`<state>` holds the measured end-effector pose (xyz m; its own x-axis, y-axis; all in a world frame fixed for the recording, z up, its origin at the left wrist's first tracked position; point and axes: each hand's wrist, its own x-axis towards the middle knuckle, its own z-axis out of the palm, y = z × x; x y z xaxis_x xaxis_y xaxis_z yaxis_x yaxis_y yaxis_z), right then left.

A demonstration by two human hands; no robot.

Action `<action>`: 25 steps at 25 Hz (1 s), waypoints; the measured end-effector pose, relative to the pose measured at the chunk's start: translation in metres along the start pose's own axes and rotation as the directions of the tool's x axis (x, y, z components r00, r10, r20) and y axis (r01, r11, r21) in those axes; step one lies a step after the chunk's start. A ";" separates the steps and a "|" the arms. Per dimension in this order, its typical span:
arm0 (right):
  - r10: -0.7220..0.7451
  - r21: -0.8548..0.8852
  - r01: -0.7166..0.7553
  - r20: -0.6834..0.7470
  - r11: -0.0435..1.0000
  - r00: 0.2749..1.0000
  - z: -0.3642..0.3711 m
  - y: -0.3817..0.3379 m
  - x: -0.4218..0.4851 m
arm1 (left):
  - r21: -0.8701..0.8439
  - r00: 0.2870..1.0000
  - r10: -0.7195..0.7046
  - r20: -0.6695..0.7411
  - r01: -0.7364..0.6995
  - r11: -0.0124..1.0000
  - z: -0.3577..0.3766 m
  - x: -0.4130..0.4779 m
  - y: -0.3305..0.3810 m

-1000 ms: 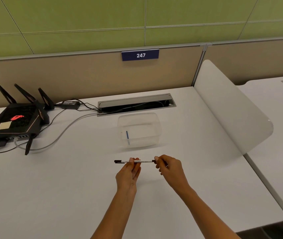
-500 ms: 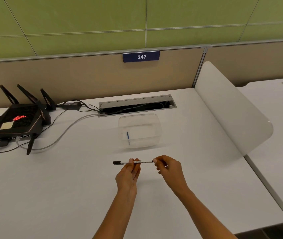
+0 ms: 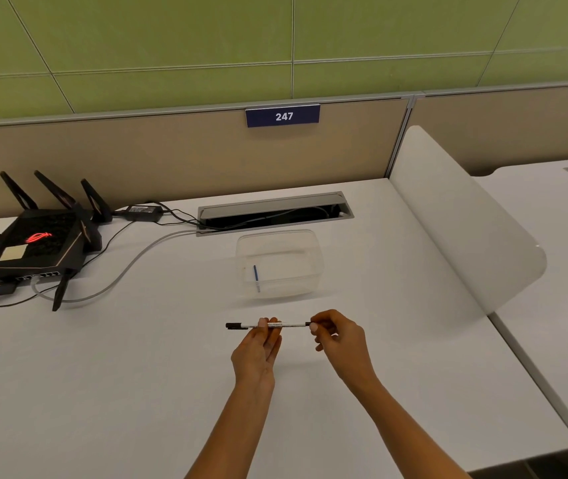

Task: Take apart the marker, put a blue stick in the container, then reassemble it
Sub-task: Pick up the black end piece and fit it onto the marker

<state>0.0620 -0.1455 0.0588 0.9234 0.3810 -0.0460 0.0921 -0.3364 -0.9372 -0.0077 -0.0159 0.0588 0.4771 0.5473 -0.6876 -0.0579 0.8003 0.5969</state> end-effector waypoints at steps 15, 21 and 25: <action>0.062 -0.054 -0.064 -0.034 0.997 0.997 0.000 -0.002 0.002 | 0.012 1.000 0.014 0.009 -0.014 1.000 0.005 -0.005 -0.003; 0.029 -0.006 -0.029 -0.016 1.000 0.999 -0.003 -0.004 0.001 | 0.004 1.000 0.017 -0.005 -0.017 1.000 0.007 -0.005 -0.001; 0.069 0.010 -0.069 -0.033 0.998 0.997 -0.003 -0.005 0.001 | -0.001 1.000 0.015 0.001 -0.015 1.000 0.007 -0.006 -0.002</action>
<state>0.0636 -0.1461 0.0647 0.9394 0.3283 -0.0991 0.0248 -0.3533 -0.9352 -0.0044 -0.0231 0.0649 0.4774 0.5593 -0.6777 -0.0663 0.7920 0.6069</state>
